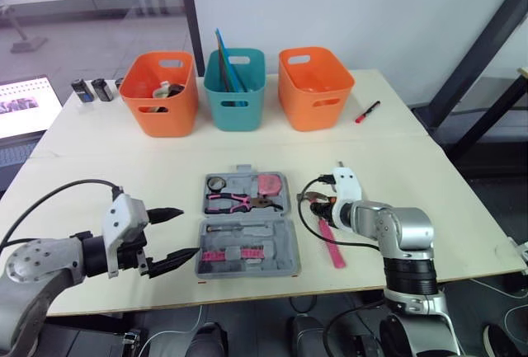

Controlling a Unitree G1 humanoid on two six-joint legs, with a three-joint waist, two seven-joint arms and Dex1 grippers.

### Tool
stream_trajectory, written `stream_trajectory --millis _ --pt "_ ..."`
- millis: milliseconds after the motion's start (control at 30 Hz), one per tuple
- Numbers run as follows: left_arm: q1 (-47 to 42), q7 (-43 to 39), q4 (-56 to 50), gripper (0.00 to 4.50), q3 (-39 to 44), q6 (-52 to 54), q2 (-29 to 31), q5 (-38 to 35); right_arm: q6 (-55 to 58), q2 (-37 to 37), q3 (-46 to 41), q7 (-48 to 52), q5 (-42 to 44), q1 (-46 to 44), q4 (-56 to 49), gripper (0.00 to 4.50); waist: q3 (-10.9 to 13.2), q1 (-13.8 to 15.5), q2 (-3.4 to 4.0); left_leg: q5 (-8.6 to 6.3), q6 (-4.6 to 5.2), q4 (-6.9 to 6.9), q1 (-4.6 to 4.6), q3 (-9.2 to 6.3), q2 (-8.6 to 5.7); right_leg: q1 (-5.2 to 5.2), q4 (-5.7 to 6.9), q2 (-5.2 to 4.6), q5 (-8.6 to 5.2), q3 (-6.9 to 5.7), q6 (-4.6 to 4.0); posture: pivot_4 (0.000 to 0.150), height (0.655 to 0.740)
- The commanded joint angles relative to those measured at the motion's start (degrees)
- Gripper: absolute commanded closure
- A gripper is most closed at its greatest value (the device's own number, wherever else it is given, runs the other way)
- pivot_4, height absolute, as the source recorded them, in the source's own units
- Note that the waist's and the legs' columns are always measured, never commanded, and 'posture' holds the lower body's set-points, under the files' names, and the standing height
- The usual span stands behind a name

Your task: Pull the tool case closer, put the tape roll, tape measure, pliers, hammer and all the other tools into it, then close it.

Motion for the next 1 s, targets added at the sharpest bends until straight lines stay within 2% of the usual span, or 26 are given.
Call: stream_trajectory --millis 33,67,100,200,333,400,467,533,667,833,1000 --pt "0.4 0.1 -1.3 0.0 1.4 -1.3 -0.2 0.2 -3.7 -2.9 0.0 2.1 1.2 -3.6 -1.3 0.78 0.0 -0.1 0.01 0.0 0.0 0.0 0.0 0.0 0.0 0.0 0.0 0.0 0.0 0.0 0.0 0.15 0.74" --pt "0.6 0.1 -1.4 0.0 1.5 -1.4 -0.2 0.3 -4.5 -3.8 0.4 2.7 1.1 -4.0 -0.9 0.31 0.0 -0.1 0.01 0.0 0.0 0.01 0.0 0.01 0.0 0.0 0.0 0.0 0.0 0.01 0.0 0.15 0.74" --pt "0.6 0.2 -1.4 0.0 1.6 -1.4 -0.2 0.3 -5.4 -5.1 0.0 4.8 2.2 -5.6 -0.1 0.05 0.0 -0.1 0.0 0.0 0.0 0.02 0.0 0.01 0.0 0.0 0.0 0.0 0.0 0.01 -0.01 0.15 0.74" --pt "0.6 0.3 -1.3 0.0 1.7 -1.6 -0.3 0.5 -10.6 -10.2 1.8 13.2 4.8 -10.5 3.0 0.05 0.0 -0.1 0.03 0.0 0.0 0.02 0.01 0.01 0.0 0.0 0.0 0.0 0.0 0.02 0.0 0.15 0.74" --pt "0.3 0.8 -1.4 0.0 1.2 -1.7 -0.7 0.5 -21.6 -19.3 11.5 27.4 3.5 -13.6 6.8 0.05 0.0 0.0 0.01 0.0 0.0 -0.05 0.01 0.01 0.0 0.0 -0.02 0.0 -0.01 0.02 0.02 0.15 0.74" --pt "0.3 1.0 -2.0 0.0 0.8 -1.3 -0.7 0.1 -39.6 -25.6 18.3 38.3 -1.1 -11.4 6.0 0.05 0.0 0.1 0.01 0.0 0.01 -0.08 0.01 0.02 0.01 0.01 -0.05 0.01 -0.05 0.01 0.06 0.15 0.74" --pt "0.6 1.5 -3.0 0.0 1.1 -0.8 -0.9 -0.6 -60.1 -35.9 27.3 53.1 -8.3 -9.6 6.0 0.05 0.0 0.3 0.04 -0.01 0.02 -0.08 -0.04 0.02 0.0 0.03 -0.12 0.0 -0.11 0.01 0.18 0.15 0.74" --pt "1.2 2.3 -3.7 0.0 1.6 -0.6 -1.2 -0.7 -73.3 -40.6 32.6 62.7 -12.4 -11.9 10.9 0.05 0.1 0.2 0.09 -0.03 0.02 -0.07 -0.11 0.06 -0.04 0.05 -0.18 -0.09 -0.18 0.0 0.29 0.15 0.74" --pt "3.1 3.4 -5.3 0.0 1.7 -0.1 -1.8 -0.6 -97.8 -39.6 40.4 63.8 -24.3 -19.7 23.9 0.05 0.1 -1.2 0.07 -0.03 0.03 -0.01 0.02 0.19 -0.02 0.04 -0.21 -0.11 0.02 0.04 0.22 0.15 0.74" --pt "4.0 4.9 -6.7 0.0 2.5 0.7 -2.3 -1.0 -119.1 -34.4 46.3 60.1 -34.4 -27.3 38.3 0.05 0.1 -1.6 0.05 0.0 0.01 0.02 0.19 0.05 -0.01 0.12 -0.06 0.01 0.08 0.06 0.14 0.15 0.74" --pt "4.9 6.2 -7.9 0.0 3.5 1.0 -2.4 -1.1 -132.2 -29.1 50.6 50.6 -44.9 -33.3 50.6 0.05 0.1 -1.3 0.06 0.01 -0.01 0.01 0.16 0.06 -0.02 0.13 -0.06 0.0 0.07 0.1 0.13 0.15 0.74"
